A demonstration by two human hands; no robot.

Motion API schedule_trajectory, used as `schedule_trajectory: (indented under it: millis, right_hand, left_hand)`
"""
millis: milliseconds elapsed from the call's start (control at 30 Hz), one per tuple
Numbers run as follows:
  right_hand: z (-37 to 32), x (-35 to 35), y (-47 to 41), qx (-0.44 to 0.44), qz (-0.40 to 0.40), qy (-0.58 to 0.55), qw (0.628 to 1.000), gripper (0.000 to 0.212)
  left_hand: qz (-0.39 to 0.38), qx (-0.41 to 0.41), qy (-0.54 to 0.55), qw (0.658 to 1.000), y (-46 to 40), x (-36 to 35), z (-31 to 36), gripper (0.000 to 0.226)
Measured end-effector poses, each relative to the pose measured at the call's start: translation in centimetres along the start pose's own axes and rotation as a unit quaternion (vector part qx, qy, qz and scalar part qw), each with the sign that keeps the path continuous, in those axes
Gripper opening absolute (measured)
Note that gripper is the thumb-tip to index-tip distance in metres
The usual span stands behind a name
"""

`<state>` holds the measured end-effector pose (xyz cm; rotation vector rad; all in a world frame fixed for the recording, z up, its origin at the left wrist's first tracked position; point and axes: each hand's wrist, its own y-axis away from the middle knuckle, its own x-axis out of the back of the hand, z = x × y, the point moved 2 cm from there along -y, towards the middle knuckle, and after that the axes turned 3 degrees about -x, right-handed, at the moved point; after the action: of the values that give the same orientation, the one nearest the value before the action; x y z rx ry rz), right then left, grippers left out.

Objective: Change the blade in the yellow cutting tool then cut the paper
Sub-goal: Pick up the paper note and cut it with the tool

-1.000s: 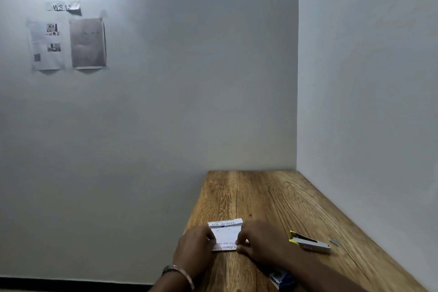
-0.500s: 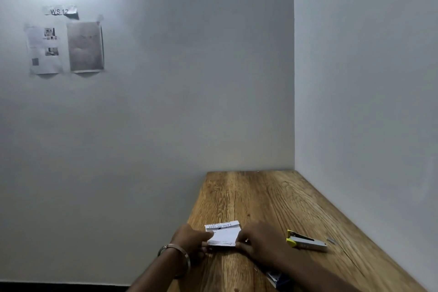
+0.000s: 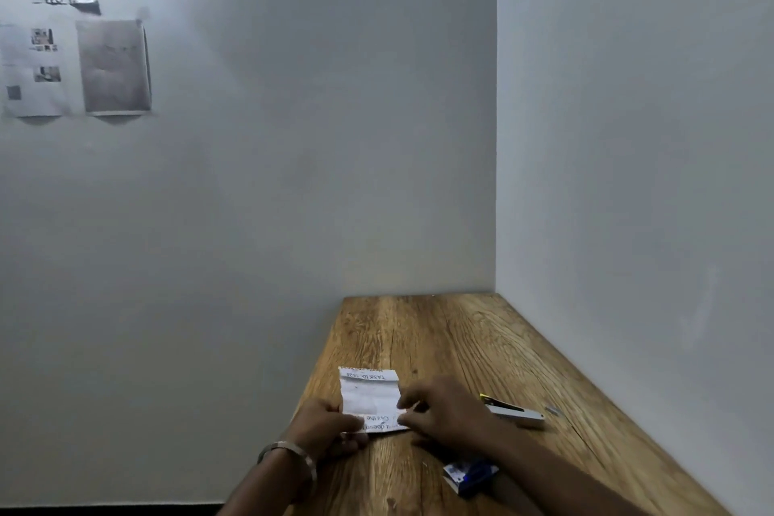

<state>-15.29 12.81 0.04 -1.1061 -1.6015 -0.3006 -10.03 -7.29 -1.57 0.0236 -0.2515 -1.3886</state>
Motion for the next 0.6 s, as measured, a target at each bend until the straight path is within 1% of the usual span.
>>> schedule_trajectory:
  millis: [100, 167, 233, 300, 367, 533, 600]
  right_hand:
    - [1.9, 2.7, 0.6, -0.036, 0.049, -0.035, 0.998, 0.028]
    - [4.1, 4.7, 1.6, -0.061, 0.079, -0.013, 0.995, 0.033]
    - [6.5, 5.9, 2.8, -0.089, 0.048, 0.046, 0.994, 0.043]
    - [8.3, 5.9, 3.9, -0.113, -0.017, 0.088, 0.990, 0.048]
    - [9.2, 5.4, 4.6, -0.125, -0.061, 0.088, 0.986, 0.043]
    - [9.6, 4.3, 4.6, -0.124, -0.030, 0.059, 0.990, 0.018]
    - [9.0, 3.9, 4.3, -0.127, -0.027, 0.027, 0.991, 0.011]
  left_hand:
    - [-0.010, -0.014, 0.023, 1.000, -0.1, 0.1, -0.4, 0.023]
    - [-0.009, -0.027, 0.032, 0.999, -0.1, 0.1, -0.6, 0.020]
    - [-0.007, -0.036, 0.051, 0.998, -0.2, 0.1, -0.8, 0.018]
    - [-0.013, -0.037, 0.072, 0.997, -0.3, 0.2, -0.9, 0.017]
    - [-0.019, -0.029, 0.092, 0.995, -0.3, 0.4, -0.9, 0.019]
    - [-0.022, -0.021, 0.106, 0.994, -0.3, 0.4, -0.9, 0.022]
    - [-0.024, -0.018, 0.111, 0.993, -0.2, 0.4, -0.9, 0.022]
